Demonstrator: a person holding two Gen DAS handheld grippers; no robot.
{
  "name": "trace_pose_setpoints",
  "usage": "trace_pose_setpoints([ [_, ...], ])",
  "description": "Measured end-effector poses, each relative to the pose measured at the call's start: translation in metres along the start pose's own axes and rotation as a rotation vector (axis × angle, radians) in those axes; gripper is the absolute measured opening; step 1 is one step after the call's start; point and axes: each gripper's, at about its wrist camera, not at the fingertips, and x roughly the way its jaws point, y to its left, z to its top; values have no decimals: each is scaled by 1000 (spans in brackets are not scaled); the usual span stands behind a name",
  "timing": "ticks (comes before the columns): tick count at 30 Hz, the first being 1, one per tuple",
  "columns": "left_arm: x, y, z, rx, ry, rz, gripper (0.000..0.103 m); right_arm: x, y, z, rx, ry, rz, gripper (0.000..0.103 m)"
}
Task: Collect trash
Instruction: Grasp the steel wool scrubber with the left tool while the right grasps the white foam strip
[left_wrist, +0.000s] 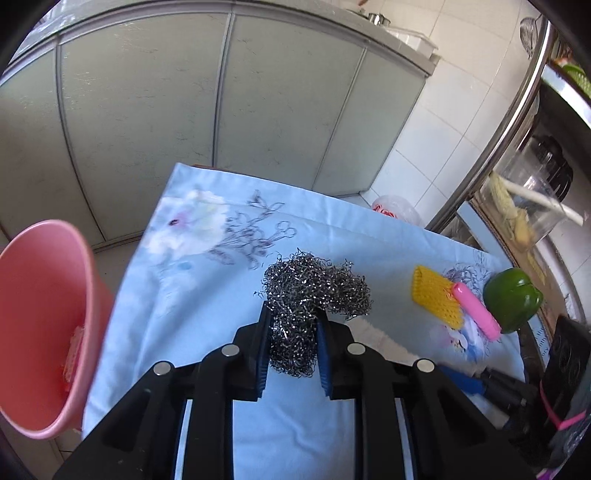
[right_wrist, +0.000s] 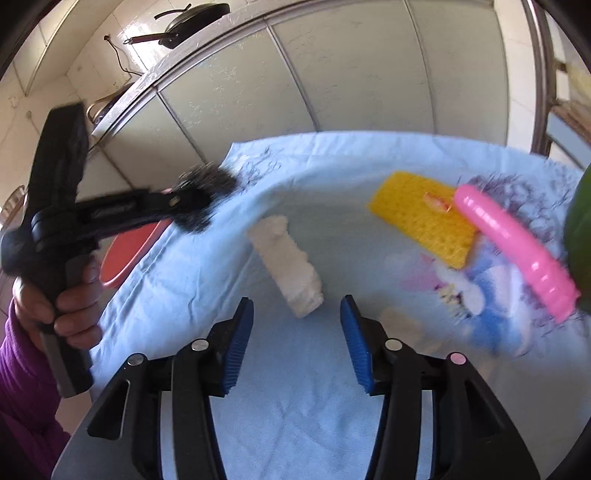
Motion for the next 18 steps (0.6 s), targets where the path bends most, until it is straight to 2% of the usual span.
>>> trace_pose_setpoints([
  [2, -8, 5, -3, -3, -6, -6, 20, -3, 2, 6, -12, -12, -24, 57],
  [11, -37, 20, -24, 5, -16, -14, 21, 35, 35, 14, -204, 56, -216, 57],
  [12, -40, 24, -27, 0, -16, -13, 21, 37, 36, 14, -205, 59, -225, 51],
  [13, -42, 27, -29, -2, -16, -13, 21, 36, 35, 13, -201, 56, -235, 39],
  [15, -45, 30, -34, -5, -16, -9, 21, 36, 34, 15, -185, 43, -281, 28],
  [18, -51, 35, -40, -12, -16, -15, 21, 31, 33, 15, -141, 42, -273, 27],
])
